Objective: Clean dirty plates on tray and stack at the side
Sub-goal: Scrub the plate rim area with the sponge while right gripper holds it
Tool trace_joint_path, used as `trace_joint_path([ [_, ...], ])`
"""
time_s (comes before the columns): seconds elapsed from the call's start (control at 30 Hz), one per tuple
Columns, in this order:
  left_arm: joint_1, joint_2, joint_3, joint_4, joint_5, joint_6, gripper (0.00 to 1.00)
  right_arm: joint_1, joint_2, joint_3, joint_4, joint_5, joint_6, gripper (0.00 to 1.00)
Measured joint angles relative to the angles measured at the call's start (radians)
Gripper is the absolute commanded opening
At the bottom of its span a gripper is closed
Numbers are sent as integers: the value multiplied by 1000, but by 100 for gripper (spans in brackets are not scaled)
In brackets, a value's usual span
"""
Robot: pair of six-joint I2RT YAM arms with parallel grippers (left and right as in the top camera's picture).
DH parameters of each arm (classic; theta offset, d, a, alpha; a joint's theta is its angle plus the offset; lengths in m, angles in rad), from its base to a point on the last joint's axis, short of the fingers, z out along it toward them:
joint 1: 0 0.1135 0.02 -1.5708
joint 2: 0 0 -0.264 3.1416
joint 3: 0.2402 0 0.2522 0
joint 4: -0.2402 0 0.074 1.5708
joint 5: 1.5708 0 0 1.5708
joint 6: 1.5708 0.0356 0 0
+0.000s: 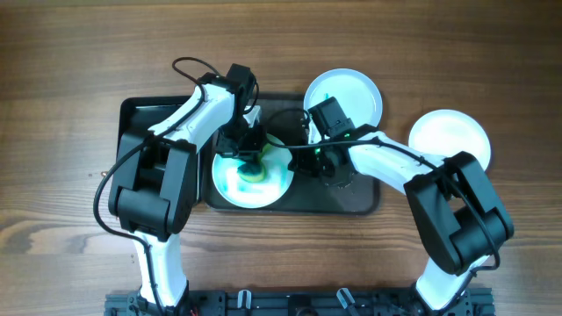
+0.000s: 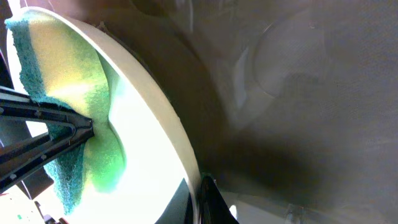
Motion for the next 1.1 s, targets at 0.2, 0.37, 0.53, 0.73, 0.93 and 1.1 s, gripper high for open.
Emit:
trace_joint_path([
  [0.2, 2, 0, 33, 32, -9, -68, 4, -27, 0, 4, -16, 8, -22, 4],
  [0.37, 7, -17, 91, -23, -154, -256, 4, -37, 0, 25, -49, 65, -28, 4],
  [0.53, 4, -53, 90, -98, -237, -408, 4, -39, 0, 32, -60, 95, -37, 4],
  [0.73, -54, -61, -51, 60, -271, -468, 4, -39, 0, 32, -64, 104, -44, 4],
  [0.93, -97, -134, -179, 214, -291, -484, 4, -42, 0, 34, -73, 113, -47, 4],
  [1.1, -100, -140, -196, 235, -113, -360, 4, -57, -6, 34, -87, 125, -56, 4],
])
